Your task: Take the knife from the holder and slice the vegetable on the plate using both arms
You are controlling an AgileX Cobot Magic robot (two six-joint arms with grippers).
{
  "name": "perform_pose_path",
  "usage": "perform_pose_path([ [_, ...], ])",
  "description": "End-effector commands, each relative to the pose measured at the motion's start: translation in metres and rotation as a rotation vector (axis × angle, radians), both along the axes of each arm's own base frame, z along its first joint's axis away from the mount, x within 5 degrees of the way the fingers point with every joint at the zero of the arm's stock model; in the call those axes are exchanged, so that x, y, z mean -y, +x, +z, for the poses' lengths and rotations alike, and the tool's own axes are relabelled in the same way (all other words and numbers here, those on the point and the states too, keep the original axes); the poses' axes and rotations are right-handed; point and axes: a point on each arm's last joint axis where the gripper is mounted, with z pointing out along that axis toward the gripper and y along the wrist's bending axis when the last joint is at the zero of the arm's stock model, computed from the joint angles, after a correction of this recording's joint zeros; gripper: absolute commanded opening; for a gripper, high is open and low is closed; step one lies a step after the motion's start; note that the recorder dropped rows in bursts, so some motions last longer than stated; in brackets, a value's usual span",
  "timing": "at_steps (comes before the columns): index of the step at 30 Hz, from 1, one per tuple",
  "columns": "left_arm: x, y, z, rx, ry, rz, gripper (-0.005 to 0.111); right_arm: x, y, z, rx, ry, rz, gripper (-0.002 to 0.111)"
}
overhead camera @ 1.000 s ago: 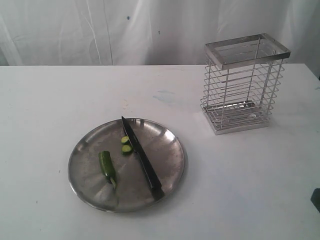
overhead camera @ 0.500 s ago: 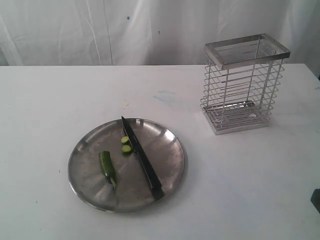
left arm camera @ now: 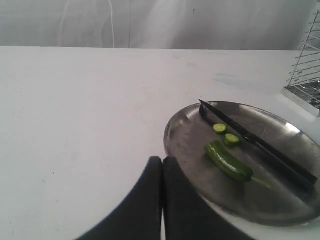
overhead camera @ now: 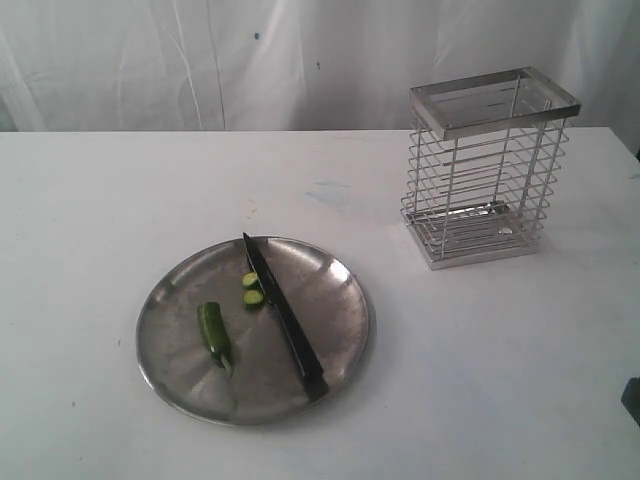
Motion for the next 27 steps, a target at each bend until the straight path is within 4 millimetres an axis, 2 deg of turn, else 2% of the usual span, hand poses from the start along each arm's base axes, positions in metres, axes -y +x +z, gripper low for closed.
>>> perform_pose_path([
  [1,-0.0001,-0.0038,-0.0128,-0.018,-0.016,-0.005,0.0,0.0005,0.0001,-0.0012,0.008,-0.001,-0.006,0.0],
  [4,-0.0002,-0.0053,-0.0188,-0.085,-0.005,-0.006,0.0,0.0005,0.0001,-0.0012,0.008,-0.001,-0.006,0.0],
  [27,-0.0023,-0.005,-0.019,-0.087,-0.004,0.033,0.0,0.0005,0.0001,-0.0012,0.008,-0.001,-0.006,0.0],
])
